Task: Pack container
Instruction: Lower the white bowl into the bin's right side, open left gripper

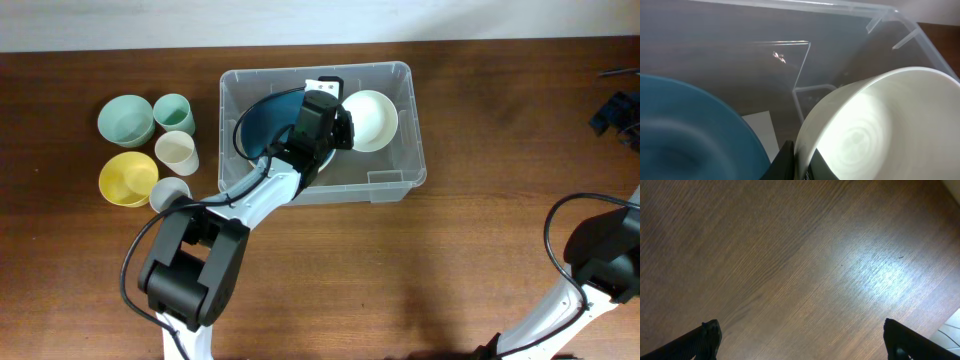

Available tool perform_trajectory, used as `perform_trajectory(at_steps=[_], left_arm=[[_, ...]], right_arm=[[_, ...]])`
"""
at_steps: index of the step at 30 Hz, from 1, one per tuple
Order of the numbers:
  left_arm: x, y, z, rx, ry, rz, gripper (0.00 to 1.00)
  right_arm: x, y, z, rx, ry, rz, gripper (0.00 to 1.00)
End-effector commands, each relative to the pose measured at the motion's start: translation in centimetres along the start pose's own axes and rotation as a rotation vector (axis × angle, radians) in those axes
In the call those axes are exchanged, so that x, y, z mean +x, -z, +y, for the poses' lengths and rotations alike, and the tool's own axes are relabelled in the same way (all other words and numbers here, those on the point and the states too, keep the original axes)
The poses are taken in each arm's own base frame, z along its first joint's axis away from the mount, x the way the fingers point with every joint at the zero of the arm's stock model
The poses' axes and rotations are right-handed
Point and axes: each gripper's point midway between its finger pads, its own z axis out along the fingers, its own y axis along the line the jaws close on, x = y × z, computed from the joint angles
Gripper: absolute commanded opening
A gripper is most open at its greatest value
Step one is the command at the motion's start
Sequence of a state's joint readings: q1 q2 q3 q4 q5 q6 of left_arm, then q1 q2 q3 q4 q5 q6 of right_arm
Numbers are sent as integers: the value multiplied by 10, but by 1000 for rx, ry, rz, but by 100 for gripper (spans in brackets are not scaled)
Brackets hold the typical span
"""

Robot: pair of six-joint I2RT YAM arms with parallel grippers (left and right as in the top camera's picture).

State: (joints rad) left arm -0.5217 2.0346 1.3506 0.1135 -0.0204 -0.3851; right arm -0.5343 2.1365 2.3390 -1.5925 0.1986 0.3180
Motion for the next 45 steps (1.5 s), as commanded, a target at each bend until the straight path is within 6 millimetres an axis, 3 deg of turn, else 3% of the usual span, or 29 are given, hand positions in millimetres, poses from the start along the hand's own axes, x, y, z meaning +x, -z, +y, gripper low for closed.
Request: perform_trajectory(at_steps=[1, 31, 40, 45], left_arm=[[-5, -5, -1, -7, -17, -16, 9], [13, -18, -5, -23, -33, -4, 14], [10, -18, -5, -28, -37, -13, 27], [-15, -16, -15, -12, -126, -60, 41]], right_arm=[[-1, 2, -1, 13, -10, -9, 99], [-1, 2, -1, 13, -10, -9, 99], [-1, 2, -1, 13, -10, -9, 99], [-1, 2, -1, 13, -10, -9, 99]])
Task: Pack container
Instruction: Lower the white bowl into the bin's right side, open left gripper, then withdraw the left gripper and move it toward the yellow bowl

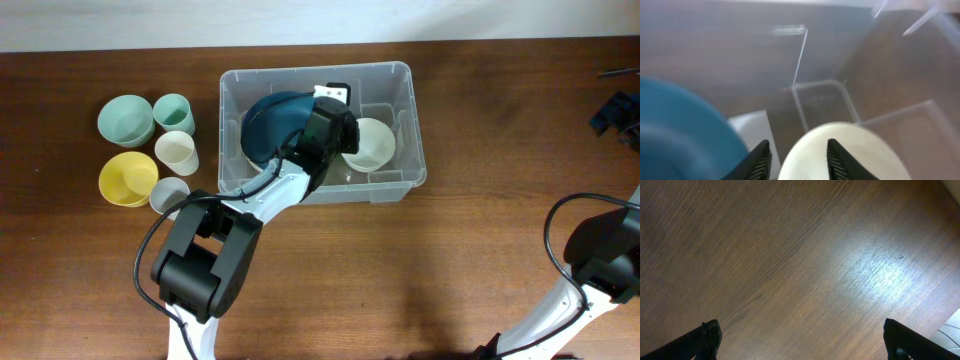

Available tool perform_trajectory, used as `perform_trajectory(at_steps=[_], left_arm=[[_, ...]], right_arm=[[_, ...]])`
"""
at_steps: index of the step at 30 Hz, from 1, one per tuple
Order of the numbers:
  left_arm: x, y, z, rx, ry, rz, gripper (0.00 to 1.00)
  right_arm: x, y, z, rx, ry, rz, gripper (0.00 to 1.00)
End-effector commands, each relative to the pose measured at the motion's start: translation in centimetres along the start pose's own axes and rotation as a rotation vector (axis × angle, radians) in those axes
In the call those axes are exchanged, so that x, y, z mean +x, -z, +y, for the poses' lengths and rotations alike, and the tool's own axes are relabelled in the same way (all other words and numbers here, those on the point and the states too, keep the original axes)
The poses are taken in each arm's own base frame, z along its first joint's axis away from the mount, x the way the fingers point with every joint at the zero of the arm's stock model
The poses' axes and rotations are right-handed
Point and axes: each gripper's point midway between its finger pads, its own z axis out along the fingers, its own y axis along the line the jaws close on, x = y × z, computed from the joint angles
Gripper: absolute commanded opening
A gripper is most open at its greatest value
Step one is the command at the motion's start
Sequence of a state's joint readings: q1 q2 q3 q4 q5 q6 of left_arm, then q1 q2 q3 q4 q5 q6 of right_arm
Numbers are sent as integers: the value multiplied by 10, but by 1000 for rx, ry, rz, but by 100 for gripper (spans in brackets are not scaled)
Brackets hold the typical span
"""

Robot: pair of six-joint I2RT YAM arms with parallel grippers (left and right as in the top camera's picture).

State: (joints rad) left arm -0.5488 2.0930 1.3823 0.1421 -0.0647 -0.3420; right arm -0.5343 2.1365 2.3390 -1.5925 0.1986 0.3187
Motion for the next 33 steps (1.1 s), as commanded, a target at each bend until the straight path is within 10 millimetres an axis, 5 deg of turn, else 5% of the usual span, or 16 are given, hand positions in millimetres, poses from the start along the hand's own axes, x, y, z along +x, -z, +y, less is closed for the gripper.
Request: perform_trajectory(at_steps=[1, 6, 10, 15, 20, 26, 30, 33], left_arm=[[-32, 1, -9, 8, -85, -65, 45], [-80, 12, -13, -8, -171, -82, 72], [-117, 33, 12, -102, -166, -39, 99], [-164, 87, 60, -202, -114, 11, 99], [-192, 168, 136, -373, -13, 41, 99], [-165, 265, 239, -606, 274, 131, 99], [-116, 315, 299, -766, 542, 241, 99], [-81, 339, 327, -850, 680, 330, 99]], right_arm=[[-1, 2, -1, 13, -9, -9, 99], [-1, 2, -1, 13, -9, -9, 99], [-1, 2, -1, 13, -9, -9, 99], [-1, 2, -1, 13, -9, -9, 99], [-1, 2, -1, 13, -9, -9, 99], [-1, 2, -1, 13, -9, -9, 99], [-1, 2, -1, 13, -9, -9, 99], [-1, 2, -1, 13, -9, -9, 99]])
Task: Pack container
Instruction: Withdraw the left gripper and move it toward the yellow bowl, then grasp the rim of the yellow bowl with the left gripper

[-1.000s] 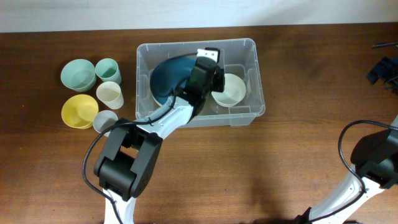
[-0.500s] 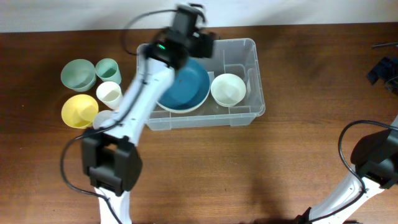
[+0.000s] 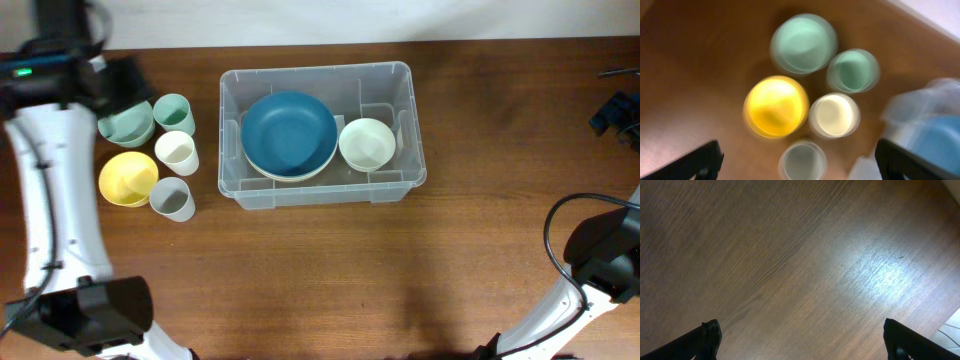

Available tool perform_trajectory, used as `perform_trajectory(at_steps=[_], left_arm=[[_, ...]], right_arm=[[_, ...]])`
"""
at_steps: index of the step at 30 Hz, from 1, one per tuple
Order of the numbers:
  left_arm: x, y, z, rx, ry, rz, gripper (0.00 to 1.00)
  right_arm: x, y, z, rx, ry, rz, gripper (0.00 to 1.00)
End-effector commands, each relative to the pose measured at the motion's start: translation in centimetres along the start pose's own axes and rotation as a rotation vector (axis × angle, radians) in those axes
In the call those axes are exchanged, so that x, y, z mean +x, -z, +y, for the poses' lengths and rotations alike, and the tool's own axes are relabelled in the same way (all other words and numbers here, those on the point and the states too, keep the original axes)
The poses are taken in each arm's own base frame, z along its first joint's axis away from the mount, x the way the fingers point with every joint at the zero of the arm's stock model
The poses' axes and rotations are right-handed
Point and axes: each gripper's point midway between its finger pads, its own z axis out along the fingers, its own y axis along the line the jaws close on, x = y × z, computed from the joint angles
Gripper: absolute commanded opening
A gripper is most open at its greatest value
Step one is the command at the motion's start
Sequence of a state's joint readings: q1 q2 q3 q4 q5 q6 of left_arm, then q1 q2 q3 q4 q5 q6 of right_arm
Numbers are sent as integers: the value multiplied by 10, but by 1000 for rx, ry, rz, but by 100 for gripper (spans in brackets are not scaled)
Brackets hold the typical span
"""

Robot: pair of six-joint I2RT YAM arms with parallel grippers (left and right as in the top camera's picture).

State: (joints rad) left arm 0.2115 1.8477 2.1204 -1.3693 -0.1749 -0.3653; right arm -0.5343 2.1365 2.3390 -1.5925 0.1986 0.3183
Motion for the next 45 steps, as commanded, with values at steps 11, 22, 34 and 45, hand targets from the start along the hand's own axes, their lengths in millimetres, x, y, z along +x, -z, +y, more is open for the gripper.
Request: perform_trajectory(at_steps=[11, 22, 34, 45], left_arm=[[76, -99, 72, -90, 320, 317, 99], [116, -160, 73, -78, 353, 349, 99], [125, -187, 93, -131, 461, 393, 99], [135, -215, 110, -164, 511, 429, 99]], right_arm=[[-1, 2, -1, 13, -9, -9, 99], [-1, 2, -1, 13, -9, -9, 99], [-1, 2, -1, 13, -9, -9, 99], [-1, 2, -1, 13, -9, -9, 98]])
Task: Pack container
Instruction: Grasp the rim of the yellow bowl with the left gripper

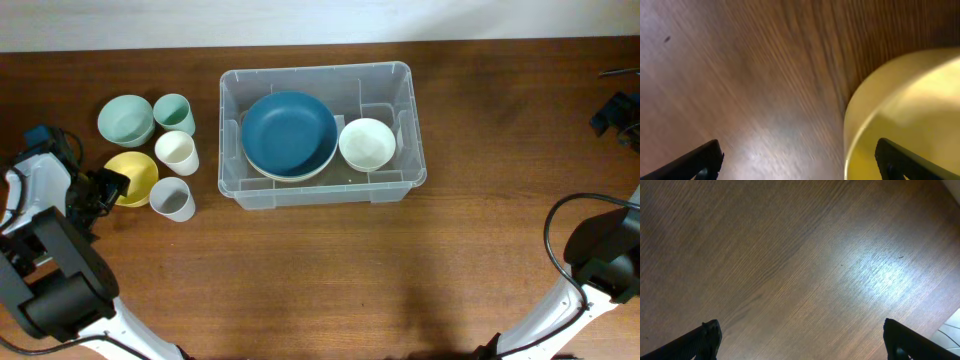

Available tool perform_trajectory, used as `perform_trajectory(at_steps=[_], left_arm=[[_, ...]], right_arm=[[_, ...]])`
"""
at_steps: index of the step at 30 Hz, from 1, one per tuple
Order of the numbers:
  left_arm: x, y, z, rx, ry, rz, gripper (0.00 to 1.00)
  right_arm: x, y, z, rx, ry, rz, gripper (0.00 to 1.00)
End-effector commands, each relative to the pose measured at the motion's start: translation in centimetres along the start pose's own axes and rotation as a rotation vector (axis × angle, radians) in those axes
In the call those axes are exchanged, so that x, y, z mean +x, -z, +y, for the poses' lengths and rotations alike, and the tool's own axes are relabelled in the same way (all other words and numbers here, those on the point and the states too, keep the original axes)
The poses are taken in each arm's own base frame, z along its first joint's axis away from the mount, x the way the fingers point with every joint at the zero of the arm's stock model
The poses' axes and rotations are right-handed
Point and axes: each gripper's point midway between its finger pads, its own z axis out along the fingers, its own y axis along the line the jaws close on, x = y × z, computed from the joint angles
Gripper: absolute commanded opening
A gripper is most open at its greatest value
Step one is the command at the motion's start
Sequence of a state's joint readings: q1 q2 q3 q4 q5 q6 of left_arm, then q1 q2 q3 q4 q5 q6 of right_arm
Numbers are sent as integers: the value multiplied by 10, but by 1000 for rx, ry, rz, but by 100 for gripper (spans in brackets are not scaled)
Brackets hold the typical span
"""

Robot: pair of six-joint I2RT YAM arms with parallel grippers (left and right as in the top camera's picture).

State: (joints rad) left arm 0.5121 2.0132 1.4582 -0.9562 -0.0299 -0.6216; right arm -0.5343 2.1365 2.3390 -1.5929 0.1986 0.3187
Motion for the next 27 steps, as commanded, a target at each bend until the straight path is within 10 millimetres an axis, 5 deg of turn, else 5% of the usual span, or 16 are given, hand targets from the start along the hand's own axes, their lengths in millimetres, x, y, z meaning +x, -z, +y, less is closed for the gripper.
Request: perform_trajectory(at_steps=[1, 8, 15, 18, 25, 27], left_arm=[[-1, -11, 0, -7, 12, 5, 99], [-4, -13, -2, -1, 12, -3, 95], [-9, -13, -6, 14, 13, -24, 43], [-10, -13, -7, 18, 13, -30, 36], [-10, -14, -7, 18, 13, -30, 2], [-10, -14, -7, 17, 13, -30, 1]], right_arm=[[-1, 2, -1, 13, -9, -10, 99], [-1, 2, -1, 13, -9, -10, 99], [-1, 2, -1, 13, -9, -10, 99], [-1, 2, -1, 13, -9, -10, 99], [-1, 2, -1, 13, -9, -10, 99], [-1, 2, -1, 13, -9, -10, 99]])
